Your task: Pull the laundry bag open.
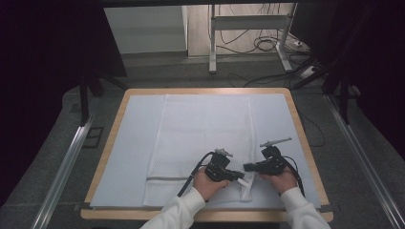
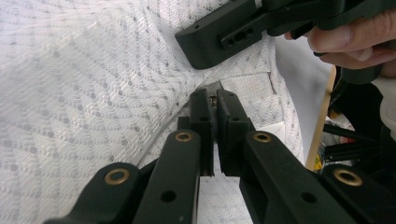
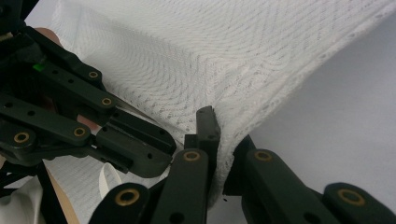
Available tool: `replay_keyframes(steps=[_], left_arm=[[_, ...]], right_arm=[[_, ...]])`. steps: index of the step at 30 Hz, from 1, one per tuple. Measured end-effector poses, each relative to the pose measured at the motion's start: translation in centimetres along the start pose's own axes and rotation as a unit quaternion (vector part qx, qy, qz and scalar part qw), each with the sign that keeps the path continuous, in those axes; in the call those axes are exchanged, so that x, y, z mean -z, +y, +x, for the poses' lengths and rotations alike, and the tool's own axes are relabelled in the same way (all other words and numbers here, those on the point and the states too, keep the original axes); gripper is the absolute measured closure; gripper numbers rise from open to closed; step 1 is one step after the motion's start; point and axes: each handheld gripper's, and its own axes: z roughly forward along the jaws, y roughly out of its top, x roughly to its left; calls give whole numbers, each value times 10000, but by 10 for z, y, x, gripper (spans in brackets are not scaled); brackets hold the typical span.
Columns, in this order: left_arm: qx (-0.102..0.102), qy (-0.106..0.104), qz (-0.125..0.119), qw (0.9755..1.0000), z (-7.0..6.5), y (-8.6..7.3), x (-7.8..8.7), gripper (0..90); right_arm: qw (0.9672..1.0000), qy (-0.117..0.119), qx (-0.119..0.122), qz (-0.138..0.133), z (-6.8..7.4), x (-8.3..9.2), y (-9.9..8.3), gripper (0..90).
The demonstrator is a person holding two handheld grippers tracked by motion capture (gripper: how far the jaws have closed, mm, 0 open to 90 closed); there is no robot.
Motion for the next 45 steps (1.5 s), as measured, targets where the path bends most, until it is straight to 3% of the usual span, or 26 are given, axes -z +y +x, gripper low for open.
replay_keyframes(steps=[10, 12, 14, 25, 29, 31, 45], left_arm=[[10, 13, 0, 10000, 2, -1, 1, 873], [19, 100, 11, 9999, 2, -2, 1, 873], [93, 10, 7, 10000, 6, -3, 3, 873], [124, 169, 1, 9998, 6, -6, 9, 873], [194, 107, -10, 9998, 9, -8, 12, 873], [149, 189, 16, 9997, 9, -8, 12, 873], [193, 234, 72, 9995, 18, -13, 22, 873]], right_arm=[[10000, -5, -11, -23, -1, -1, 0, 879], [10000, -12, -8, -19, -1, 0, 0, 879], [10000, 7, -5, -31, -1, 0, 0, 879], [10000, -37, 35, -15, 0, -1, 0, 879], [10000, -27, -9, -56, -2, 0, 0, 879], [10000, -51, 3, -36, -1, 0, 0, 879], [10000, -60, 5, -63, -2, 0, -1, 878]])
